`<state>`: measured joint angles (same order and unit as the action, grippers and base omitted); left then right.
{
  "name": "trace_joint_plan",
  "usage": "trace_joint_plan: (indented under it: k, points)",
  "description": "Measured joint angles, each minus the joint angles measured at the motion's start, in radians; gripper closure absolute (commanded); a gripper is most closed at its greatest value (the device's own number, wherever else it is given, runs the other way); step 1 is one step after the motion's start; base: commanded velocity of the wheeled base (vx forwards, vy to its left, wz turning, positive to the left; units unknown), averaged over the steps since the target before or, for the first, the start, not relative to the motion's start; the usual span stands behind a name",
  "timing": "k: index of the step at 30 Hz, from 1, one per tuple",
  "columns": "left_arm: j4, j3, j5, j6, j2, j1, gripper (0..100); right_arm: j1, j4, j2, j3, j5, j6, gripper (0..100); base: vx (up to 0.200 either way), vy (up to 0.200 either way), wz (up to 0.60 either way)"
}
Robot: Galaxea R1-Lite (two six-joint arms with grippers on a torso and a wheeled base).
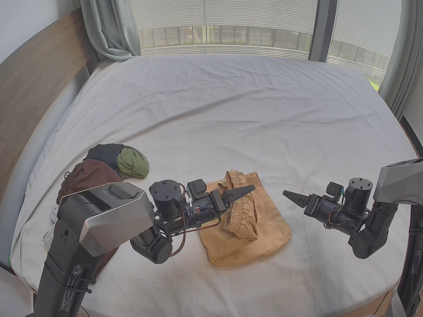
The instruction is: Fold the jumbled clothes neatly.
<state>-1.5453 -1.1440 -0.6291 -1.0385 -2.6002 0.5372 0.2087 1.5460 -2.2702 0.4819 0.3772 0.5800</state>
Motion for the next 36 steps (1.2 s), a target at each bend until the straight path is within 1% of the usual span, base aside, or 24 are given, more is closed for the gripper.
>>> trace_joint_plan:
  k: [4,10,14,19,25,33,35,36]
  points:
    - [0.000,0.001,0.023,0.011,-0.001,-0.016,0,0.000,0.000,-0.008,0.002,0.000,-0.001,0,0.000,0.000,0.00]
    - [-0.001,0.024,0.027,0.038,-0.001,-0.024,0,0.004,0.000,-0.015,0.001,0.000,-0.001,0,0.000,0.000,0.00]
    - [-0.003,0.047,0.028,0.075,0.000,-0.029,0,0.006,0.000,-0.022,-0.004,0.000,-0.002,0,0.000,0.000,0.00]
    - [-0.005,0.084,0.035,0.126,0.024,-0.063,0,0.008,0.000,-0.040,-0.008,-0.002,-0.013,0,0.000,0.000,0.00]
    - [-0.008,0.206,0.012,0.139,0.126,-0.103,0,0.008,-0.001,-0.060,-0.023,-0.004,-0.069,0,0.000,0.000,0.00]
    - [-0.008,0.388,-0.010,0.174,0.266,-0.148,0,0.020,-0.001,-0.063,-0.044,-0.004,-0.090,0,0.000,0.000,0.00]
    - [-0.008,0.430,-0.031,0.187,0.302,-0.164,0,0.021,-0.001,-0.060,-0.049,-0.003,-0.091,0,0.000,0.000,0.00]
    - [-0.008,0.453,-0.055,0.193,0.322,-0.176,0,0.022,-0.001,-0.058,-0.051,-0.003,-0.091,0,0.000,0.000,0.00]
